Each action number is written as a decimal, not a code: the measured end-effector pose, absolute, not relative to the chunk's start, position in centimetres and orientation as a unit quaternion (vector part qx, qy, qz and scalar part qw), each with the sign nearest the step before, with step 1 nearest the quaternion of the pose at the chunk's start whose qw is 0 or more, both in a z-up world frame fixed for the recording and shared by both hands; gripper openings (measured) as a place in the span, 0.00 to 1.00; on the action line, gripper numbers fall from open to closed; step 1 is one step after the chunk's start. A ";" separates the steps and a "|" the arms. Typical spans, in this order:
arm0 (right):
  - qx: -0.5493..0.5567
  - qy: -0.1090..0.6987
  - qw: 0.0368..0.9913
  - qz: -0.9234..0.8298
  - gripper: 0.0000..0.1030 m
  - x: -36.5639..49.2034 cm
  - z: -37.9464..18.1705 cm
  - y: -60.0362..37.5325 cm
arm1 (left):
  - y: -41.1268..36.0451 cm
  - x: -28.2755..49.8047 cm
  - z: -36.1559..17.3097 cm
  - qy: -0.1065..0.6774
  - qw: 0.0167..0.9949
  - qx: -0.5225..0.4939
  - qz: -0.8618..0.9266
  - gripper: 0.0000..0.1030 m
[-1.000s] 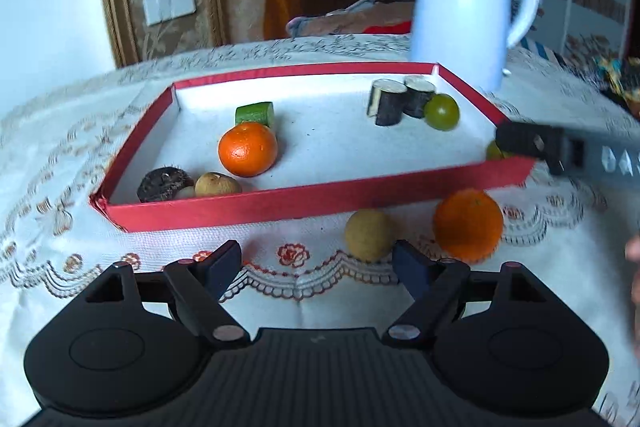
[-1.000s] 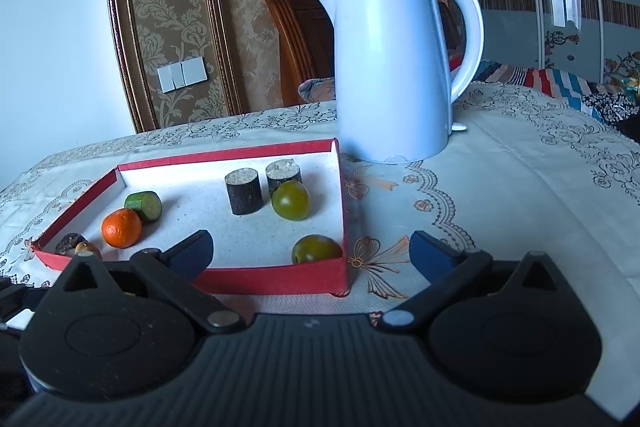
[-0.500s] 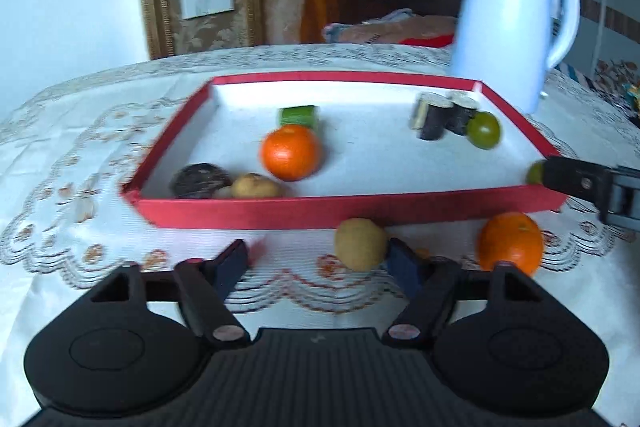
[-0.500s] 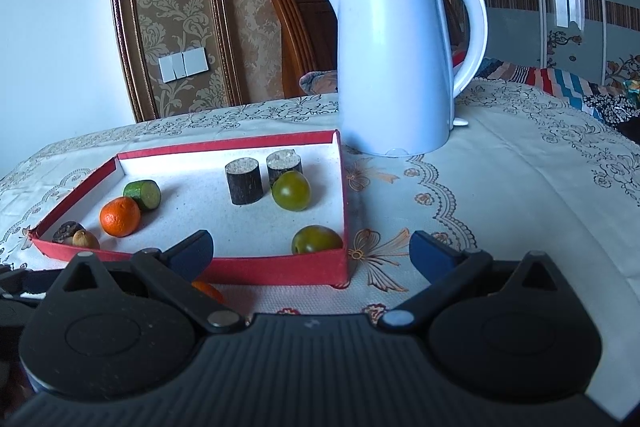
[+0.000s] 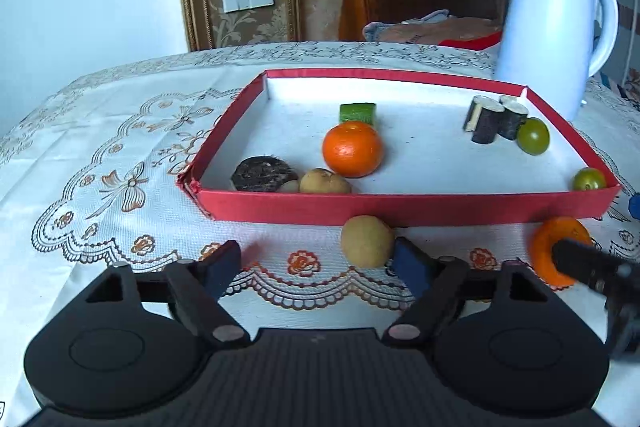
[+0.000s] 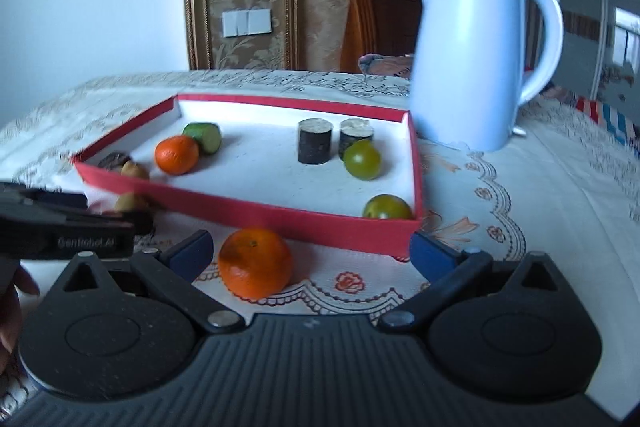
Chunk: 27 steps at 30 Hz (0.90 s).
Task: Organize fruits
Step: 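Close the right gripper on the mandarin orange while the left approaches the brown kiwi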
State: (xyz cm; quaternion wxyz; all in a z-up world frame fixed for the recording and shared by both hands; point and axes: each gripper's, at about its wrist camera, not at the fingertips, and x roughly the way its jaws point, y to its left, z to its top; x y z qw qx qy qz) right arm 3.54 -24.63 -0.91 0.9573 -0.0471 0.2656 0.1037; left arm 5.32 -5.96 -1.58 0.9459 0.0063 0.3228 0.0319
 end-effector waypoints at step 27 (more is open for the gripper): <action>-0.072 0.310 0.941 0.116 0.56 5.0 -1.9 -22.6 | -5.4 5.7 -1.8 0.328 0.944 0.000 0.047 0.95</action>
